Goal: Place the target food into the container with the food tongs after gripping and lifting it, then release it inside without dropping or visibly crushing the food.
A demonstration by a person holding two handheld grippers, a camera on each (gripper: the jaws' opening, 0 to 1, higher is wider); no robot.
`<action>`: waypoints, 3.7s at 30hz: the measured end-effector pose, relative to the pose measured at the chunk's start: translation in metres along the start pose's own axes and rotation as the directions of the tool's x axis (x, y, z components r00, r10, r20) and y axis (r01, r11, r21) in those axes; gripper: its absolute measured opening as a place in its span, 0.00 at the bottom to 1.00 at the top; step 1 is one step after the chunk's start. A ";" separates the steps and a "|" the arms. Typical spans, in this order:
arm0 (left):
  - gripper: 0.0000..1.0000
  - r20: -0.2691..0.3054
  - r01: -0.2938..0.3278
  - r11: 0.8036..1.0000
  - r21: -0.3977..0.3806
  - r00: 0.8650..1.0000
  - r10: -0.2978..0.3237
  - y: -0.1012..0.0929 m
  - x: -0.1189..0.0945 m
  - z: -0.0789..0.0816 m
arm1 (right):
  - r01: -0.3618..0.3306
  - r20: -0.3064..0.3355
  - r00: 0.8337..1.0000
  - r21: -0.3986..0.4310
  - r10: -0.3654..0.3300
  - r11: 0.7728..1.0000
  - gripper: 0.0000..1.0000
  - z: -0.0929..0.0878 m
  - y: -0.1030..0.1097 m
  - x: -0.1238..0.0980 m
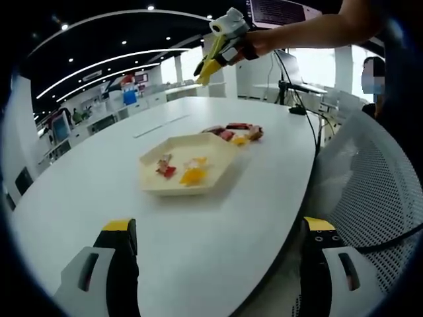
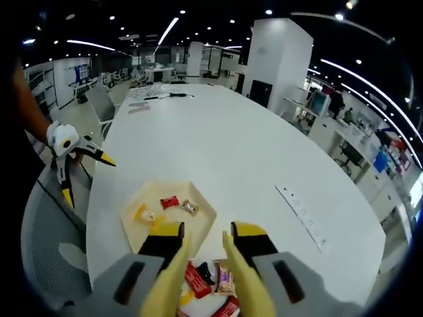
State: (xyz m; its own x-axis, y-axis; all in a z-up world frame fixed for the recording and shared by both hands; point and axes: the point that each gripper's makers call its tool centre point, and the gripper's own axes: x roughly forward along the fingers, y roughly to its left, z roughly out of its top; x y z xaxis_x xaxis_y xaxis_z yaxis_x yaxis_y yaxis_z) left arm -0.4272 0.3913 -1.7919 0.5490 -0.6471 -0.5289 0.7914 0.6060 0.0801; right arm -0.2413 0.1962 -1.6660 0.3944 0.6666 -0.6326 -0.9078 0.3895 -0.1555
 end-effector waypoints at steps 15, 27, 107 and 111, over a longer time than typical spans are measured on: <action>1.00 -0.029 -0.013 1.000 -0.002 0.999 0.013 0.003 0.001 -0.006 | -0.030 0.006 1.000 -0.025 0.030 0.999 0.28 -0.029 -0.009 -0.012; 1.00 -0.053 -0.034 0.999 -0.003 0.998 0.034 0.007 0.001 -0.010 | -0.068 0.004 0.998 -0.067 0.068 0.995 0.28 -0.050 -0.007 -0.003; 0.99 -0.080 -0.051 0.997 -0.050 0.996 0.047 0.010 0.000 -0.015 | -0.152 -0.187 0.973 -0.075 0.136 0.986 0.26 -0.134 0.006 0.087; 0.99 -0.082 -0.050 0.997 -0.052 0.996 0.046 0.010 0.000 -0.016 | -0.151 -0.200 0.970 -0.058 0.137 0.987 0.24 -0.137 0.006 0.092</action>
State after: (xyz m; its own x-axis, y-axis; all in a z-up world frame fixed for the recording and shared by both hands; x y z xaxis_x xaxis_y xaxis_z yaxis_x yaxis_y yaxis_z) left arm -0.4239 0.4044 -1.8049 0.5606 -0.5784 -0.5926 0.7479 0.6608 0.0625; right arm -0.2300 0.1733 -1.8291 0.2299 0.5732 -0.7865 -0.9637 0.2469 -0.1017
